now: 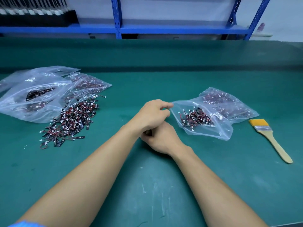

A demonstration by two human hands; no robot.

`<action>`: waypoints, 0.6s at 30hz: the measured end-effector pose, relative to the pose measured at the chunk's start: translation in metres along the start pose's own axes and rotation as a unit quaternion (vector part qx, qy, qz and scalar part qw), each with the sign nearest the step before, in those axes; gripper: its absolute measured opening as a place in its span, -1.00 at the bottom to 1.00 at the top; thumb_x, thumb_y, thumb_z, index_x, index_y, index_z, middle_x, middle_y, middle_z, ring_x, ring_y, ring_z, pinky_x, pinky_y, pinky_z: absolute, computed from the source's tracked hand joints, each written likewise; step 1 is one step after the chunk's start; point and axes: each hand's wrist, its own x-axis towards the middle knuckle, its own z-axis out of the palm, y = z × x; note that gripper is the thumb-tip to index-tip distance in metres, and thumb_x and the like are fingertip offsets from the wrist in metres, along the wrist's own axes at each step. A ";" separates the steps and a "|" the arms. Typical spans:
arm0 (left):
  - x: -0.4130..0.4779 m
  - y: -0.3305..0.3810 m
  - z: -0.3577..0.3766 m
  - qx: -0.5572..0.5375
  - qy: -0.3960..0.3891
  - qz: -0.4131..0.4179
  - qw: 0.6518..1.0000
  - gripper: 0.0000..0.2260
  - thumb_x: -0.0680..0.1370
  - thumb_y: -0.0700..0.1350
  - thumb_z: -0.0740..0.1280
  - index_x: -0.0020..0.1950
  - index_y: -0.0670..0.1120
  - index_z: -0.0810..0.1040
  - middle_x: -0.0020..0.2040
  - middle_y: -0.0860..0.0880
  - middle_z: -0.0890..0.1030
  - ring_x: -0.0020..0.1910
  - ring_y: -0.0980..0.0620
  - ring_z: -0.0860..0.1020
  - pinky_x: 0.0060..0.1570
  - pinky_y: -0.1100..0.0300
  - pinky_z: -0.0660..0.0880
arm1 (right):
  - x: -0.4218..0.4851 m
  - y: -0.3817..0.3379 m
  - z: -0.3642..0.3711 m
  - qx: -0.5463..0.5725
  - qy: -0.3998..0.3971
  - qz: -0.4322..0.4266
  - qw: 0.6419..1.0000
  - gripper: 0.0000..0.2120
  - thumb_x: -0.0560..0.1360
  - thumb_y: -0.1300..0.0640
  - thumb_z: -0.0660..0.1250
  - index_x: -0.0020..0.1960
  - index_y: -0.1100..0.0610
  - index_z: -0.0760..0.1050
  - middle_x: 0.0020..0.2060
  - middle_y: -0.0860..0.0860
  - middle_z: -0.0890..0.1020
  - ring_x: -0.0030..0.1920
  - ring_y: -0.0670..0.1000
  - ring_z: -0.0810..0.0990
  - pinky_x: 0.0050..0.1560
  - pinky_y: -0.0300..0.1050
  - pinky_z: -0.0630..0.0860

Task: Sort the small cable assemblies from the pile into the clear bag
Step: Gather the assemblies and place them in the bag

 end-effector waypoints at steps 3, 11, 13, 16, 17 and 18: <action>0.000 0.011 -0.002 -0.094 0.104 0.070 0.988 -0.60 0.52 -0.29 0.26 0.30 -0.01 0.61 0.21 0.12 0.60 0.17 0.16 0.52 0.31 0.25 0.37 | 0.001 0.000 0.000 -0.011 -0.004 -0.005 1.000 -0.76 0.52 0.01 0.29 -0.29 -0.01 0.36 -0.36 -0.08 0.53 -0.26 0.11 0.48 -0.26 0.01 0.44; 0.002 0.019 -0.004 -0.144 0.087 0.074 0.983 -0.57 0.57 -0.22 0.30 0.43 0.02 0.48 0.20 0.14 0.50 -0.06 0.25 0.49 0.12 0.40 0.34 | 0.003 0.002 -0.001 0.026 0.004 0.004 1.000 -0.69 0.49 0.04 0.29 -0.35 -0.09 0.23 -0.46 -0.12 0.41 -0.37 0.02 0.35 -0.35 -0.01 0.31; 0.000 0.013 -0.006 -0.127 0.080 0.064 0.987 -0.57 0.58 -0.21 0.30 0.44 0.02 0.47 0.22 0.14 0.50 -0.06 0.23 0.49 0.12 0.37 0.32 | 0.003 0.003 0.000 0.027 0.009 0.000 1.000 -0.72 0.50 0.04 0.30 -0.33 -0.07 0.29 -0.42 -0.11 0.47 -0.33 0.05 0.42 -0.31 0.03 0.40; -0.002 0.007 -0.011 -0.136 0.078 0.065 0.985 -0.59 0.58 -0.19 0.32 0.42 0.04 0.49 0.23 0.15 0.52 -0.06 0.23 0.49 0.22 0.32 0.36 | 0.005 0.009 0.001 0.000 0.034 0.015 0.999 -0.72 0.50 -0.01 0.29 -0.35 -0.05 0.33 -0.43 -0.11 0.51 -0.31 0.06 0.46 -0.34 -0.01 0.39; -0.002 0.006 -0.012 -0.141 0.078 0.065 0.985 -0.59 0.57 -0.19 0.33 0.42 0.04 0.49 0.23 0.15 0.53 -0.06 0.22 0.49 0.25 0.30 0.36 | 0.006 0.012 0.001 -0.011 0.048 0.021 0.999 -0.69 0.50 -0.02 0.29 -0.37 -0.05 0.31 -0.46 -0.11 0.49 -0.33 0.03 0.44 -0.37 -0.04 0.34; -0.003 0.004 -0.013 -0.144 0.077 0.066 0.984 -0.59 0.57 -0.19 0.33 0.41 0.04 0.49 0.22 0.15 0.54 -0.05 0.21 0.50 0.28 0.27 0.36 | 0.007 0.015 0.001 -0.011 0.061 0.024 0.998 -0.67 0.51 -0.02 0.30 -0.39 -0.05 0.29 -0.48 -0.11 0.47 -0.37 -0.01 0.42 -0.39 -0.06 0.29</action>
